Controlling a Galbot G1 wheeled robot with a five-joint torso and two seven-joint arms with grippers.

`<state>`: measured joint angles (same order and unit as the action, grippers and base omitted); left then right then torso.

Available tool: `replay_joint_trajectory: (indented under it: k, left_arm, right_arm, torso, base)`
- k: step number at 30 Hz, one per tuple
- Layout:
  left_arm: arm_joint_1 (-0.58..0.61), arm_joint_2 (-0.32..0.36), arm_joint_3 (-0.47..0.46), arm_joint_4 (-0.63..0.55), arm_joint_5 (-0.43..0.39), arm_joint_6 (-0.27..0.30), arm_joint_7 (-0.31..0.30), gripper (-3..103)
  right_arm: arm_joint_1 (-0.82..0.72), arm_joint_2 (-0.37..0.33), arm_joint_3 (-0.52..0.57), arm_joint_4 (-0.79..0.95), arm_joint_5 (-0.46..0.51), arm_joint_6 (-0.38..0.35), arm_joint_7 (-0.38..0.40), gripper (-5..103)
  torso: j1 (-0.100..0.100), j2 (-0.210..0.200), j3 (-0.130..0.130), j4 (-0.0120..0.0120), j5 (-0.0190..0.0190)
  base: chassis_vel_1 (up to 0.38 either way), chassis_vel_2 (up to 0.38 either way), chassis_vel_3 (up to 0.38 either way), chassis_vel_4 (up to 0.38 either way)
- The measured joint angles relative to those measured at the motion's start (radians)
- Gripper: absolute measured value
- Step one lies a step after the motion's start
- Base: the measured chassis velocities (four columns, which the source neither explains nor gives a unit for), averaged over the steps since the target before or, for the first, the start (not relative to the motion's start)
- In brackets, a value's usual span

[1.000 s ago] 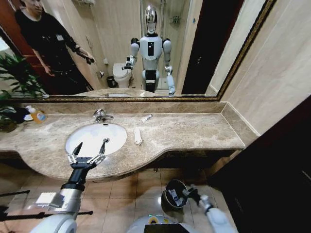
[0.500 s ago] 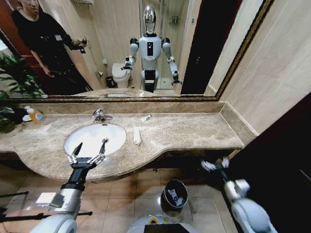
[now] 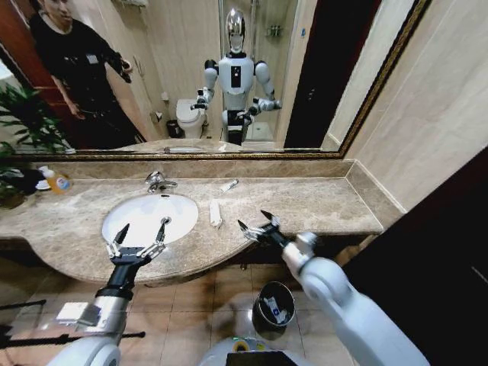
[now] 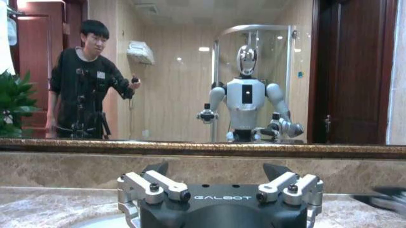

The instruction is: Pick up the trash from the sink and place it in the trash bin.

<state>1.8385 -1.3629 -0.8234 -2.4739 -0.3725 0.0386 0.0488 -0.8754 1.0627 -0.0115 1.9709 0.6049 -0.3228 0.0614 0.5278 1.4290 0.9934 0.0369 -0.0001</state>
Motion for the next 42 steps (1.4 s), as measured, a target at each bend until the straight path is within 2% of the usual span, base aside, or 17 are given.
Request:
replay_joint_trajectory:
  k: [2,4,6,7,9,15,21,27,29,30,32,33,35,36,39,40,42]
  left_arm:
    - [0.0,0.0,0.0,0.0,0.0,0.0,0.001,100]
    - [0.0,0.0,0.0,0.0,0.0,0.0,0.0,100]
    - [0.0,0.0,0.0,0.0,0.0,0.0,0.0,100]
    - [0.0,0.0,0.0,0.0,0.0,0.0,0.0,100]
    - [0.0,0.0,0.0,0.0,0.0,0.0,0.0,100]
    - [0.0,0.0,0.0,0.0,0.0,0.0,0.0,100]
    - [0.0,0.0,0.0,0.0,0.0,0.0,0.0,100]
    - [0.0,0.0,0.0,0.0,0.0,0.0,0.0,100]
    - [0.0,0.0,0.0,0.0,0.0,0.0,0.0,100]
    - [0.0,0.0,0.0,0.0,0.0,0.0,0.0,100]
    - [0.0,0.0,0.0,0.0,0.0,0.0,0.0,100]
    - [0.0,0.0,0.0,0.0,0.0,0.0,0.0,100]
    - [0.0,0.0,0.0,0.0,0.0,0.0,0.0,100]
    - [0.0,0.0,0.0,0.0,0.0,0.0,0.0,100]
    - [0.0,0.0,0.0,0.0,0.0,0.0,0.0,100]
    - [0.0,0.0,0.0,0.0,0.0,0.0,0.0,100]
    - [0.0,0.0,0.0,0.0,0.0,0.0,0.0,100]
  right_arm:
    - [0.106,0.039,-0.058,-0.087,0.006,0.002,0.016,100]
    - [0.145,0.056,-0.086,-0.114,0.013,-0.006,0.039,100]
    - [0.209,0.089,-0.157,-0.141,0.06,-0.061,0.126,100]
    - [0.209,0.089,-0.157,-0.141,0.06,-0.061,0.126,100]
    - [0.253,0.118,-0.227,-0.158,0.118,-0.12,0.238,100]
    - [0.281,0.177,-0.319,-0.255,0.113,-0.135,0.358,100]
    - [0.284,0.231,-0.356,-0.343,0.09,-0.104,0.417,100]
    - [0.291,0.247,-0.376,-0.372,0.099,-0.094,0.429,101]
    - [0.295,0.248,-0.387,-0.373,0.112,-0.093,0.43,94]
    - [0.295,0.248,-0.387,-0.373,0.112,-0.093,0.43,94]
    - [0.298,0.252,-0.394,-0.381,0.12,-0.093,0.43,84]
    - [0.298,0.252,-0.394,-0.381,0.12,-0.093,0.43,84]
    - [0.301,0.256,-0.398,-0.39,0.123,-0.09,0.429,73]
    - [0.301,0.256,-0.398,-0.39,0.123,-0.09,0.429,73]
    - [0.301,0.255,-0.402,-0.398,0.123,-0.077,0.425,56]
    - [0.301,0.255,-0.402,-0.398,0.123,-0.077,0.425,56]
    - [0.301,0.249,-0.404,-0.399,0.123,-0.059,0.422,45]
  torso:
    - [0.0,0.0,0.0,0.0,-0.0002]
    - [0.0,0.0,0.0,0.0002,-0.0001]
    - [0.0,0.0,0.0,0.0,-0.0002]
    - [0.0,0.0,0.0,0.0,-0.0002]
    - [0.0,0.0,0.0,0.0001,-0.0004]
    - [0.0,0.0,0.0,0.0,-0.0003]
    - [0.0,0.0,0.0,0.0,-0.0004]
    - [0.0,0.0,0.0,0.0,-0.0002]
    - [0.0,0.0,0.0,-0.0001,-0.0001]
    - [0.0,0.0,0.0,-0.0001,-0.0001]
    - [0.0,0.0,0.0,-0.0001,0.0]
    - [0.0,0.0,0.0,-0.0001,0.0]
    - [0.0,0.0,0.0,0.0,0.0001]
    - [0.0,0.0,0.0,0.0,0.0001]
    - [0.0,0.0,0.0,-0.0001,0.0]
    - [0.0,0.0,0.0,-0.0001,0.0]
    - [0.0,0.0,0.0,0.0,0.0001]
  base:
    - [0.0,0.0,0.0,0.0]
    - [0.0,0.0,0.0,0.0]
    - [0.0,0.0,0.0,0.0]
    - [0.0,0.0,0.0,0.0]
    - [0.0,0.0,0.0,0.0]
    - [0.0,0.0,0.0,0.0]
    - [0.0,0.0,0.0,0.0]
    - [0.0,0.0,0.0,0.0]
    - [0.0,0.0,0.0,0.0]
    - [0.0,0.0,0.0,0.0]
    - [0.0,0.0,0.0,0.0]
    - [0.0,0.0,0.0,0.0]
    - [0.0,0.0,0.0,0.0]
    - [0.0,0.0,0.0,0.0]
    - [0.0,0.0,0.0,0.0]
    - [0.0,0.0,0.0,0.0]
    - [0.0,0.0,0.0,0.0]
